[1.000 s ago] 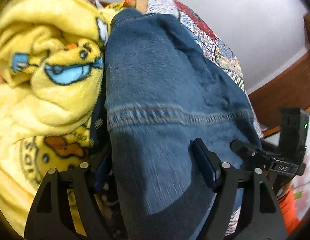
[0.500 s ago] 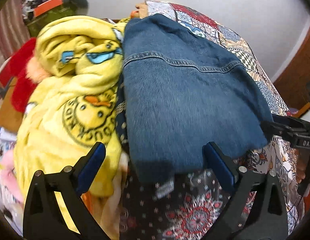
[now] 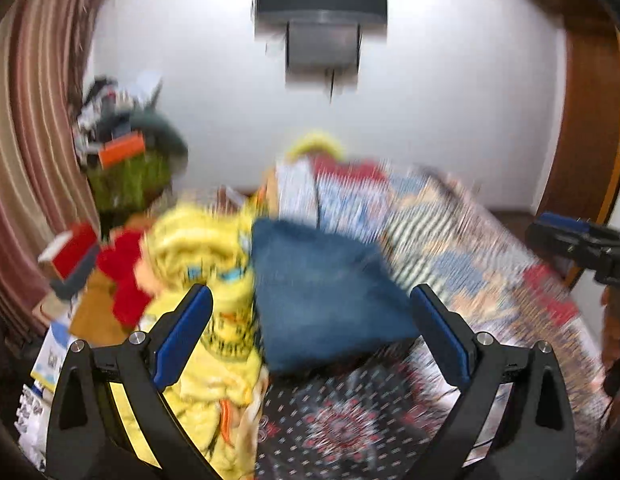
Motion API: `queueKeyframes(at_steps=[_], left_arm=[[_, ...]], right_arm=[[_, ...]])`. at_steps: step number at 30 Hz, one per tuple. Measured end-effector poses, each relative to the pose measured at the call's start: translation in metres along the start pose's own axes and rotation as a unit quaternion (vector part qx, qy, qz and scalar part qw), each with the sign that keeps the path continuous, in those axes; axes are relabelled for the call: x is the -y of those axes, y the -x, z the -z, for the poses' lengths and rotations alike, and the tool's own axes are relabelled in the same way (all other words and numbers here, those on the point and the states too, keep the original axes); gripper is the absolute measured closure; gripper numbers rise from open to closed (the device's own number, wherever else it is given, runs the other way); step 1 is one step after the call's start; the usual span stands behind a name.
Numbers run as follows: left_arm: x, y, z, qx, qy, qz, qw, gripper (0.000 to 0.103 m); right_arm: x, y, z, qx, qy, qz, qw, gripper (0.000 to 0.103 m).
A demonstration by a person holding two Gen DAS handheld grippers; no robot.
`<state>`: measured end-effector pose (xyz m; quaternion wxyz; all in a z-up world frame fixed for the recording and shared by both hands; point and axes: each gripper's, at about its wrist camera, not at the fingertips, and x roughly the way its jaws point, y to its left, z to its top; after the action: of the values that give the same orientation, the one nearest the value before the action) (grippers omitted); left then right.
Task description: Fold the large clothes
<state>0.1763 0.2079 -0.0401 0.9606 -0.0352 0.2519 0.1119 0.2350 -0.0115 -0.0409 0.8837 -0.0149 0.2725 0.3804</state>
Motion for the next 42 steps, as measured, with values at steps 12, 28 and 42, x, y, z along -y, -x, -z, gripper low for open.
queueKeyframes(at_steps=[12,28,42], left_arm=[[0.043,0.165,-0.008,0.196,0.002,-0.001,0.9806,0.003],[0.053,0.178,0.019,0.196,0.017,-0.018,0.9803,0.001],[0.049,0.17,0.021,0.19,0.025,-0.02,0.9812,0.001]], right_arm=[[-0.063,0.136,0.002,0.193,0.02,-0.016,0.981,0.024],[-0.077,0.136,0.019,0.21,0.034,0.05,0.976,0.002],[-0.076,0.136,0.03,0.207,0.03,0.071,0.975,0.0]])
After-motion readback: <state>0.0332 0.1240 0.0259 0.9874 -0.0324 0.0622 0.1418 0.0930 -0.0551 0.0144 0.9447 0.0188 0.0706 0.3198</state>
